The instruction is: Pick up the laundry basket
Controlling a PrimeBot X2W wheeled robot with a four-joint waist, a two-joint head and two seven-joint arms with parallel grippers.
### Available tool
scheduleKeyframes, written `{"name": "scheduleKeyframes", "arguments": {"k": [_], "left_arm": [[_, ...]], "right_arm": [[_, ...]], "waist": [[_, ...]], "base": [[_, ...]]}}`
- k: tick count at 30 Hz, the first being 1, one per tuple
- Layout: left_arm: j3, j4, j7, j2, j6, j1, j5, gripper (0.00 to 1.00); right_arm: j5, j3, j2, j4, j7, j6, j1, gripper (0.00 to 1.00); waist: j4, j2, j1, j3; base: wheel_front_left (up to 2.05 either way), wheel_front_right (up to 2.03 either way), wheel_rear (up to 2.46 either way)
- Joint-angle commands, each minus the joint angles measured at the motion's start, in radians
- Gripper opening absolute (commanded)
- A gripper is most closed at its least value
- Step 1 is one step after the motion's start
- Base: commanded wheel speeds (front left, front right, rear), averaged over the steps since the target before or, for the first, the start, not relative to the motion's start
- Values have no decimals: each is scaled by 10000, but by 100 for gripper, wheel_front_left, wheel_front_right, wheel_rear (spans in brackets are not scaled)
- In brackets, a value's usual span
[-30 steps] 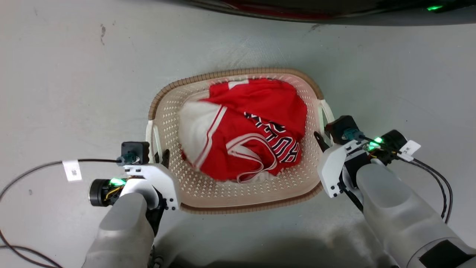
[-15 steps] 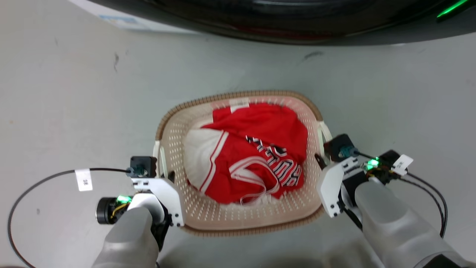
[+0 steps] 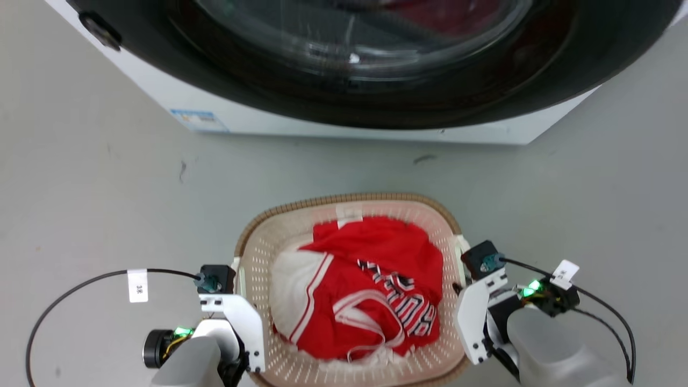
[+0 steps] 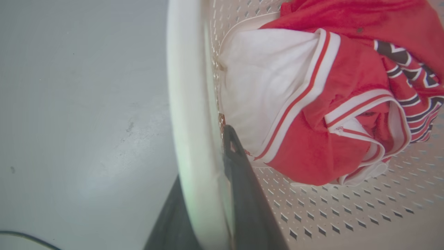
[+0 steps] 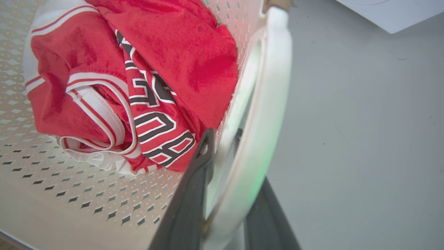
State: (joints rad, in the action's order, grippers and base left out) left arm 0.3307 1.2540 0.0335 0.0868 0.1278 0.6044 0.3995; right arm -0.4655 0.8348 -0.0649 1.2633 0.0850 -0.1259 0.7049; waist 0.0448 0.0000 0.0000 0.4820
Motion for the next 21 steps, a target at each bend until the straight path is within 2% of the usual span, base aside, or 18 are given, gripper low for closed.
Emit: {"name": "scheduleKeyframes", "arguments": {"k": [1, 21], "left_arm": [[412, -204, -345, -55, 40, -228, 283, 0], [3170, -1356, -3244, 841, 64, -1367, 3136, 0]], "right_arm": [[-283, 334, 172, -272, -253, -105, -278, 0], [-3278, 2625, -504, -1428, -2555, -109, -1283, 0]], "waist": [[-214, 0, 0, -743], [-607, 0, 0, -3602]], "base": [[0, 0, 0], [0, 0, 0]]}}
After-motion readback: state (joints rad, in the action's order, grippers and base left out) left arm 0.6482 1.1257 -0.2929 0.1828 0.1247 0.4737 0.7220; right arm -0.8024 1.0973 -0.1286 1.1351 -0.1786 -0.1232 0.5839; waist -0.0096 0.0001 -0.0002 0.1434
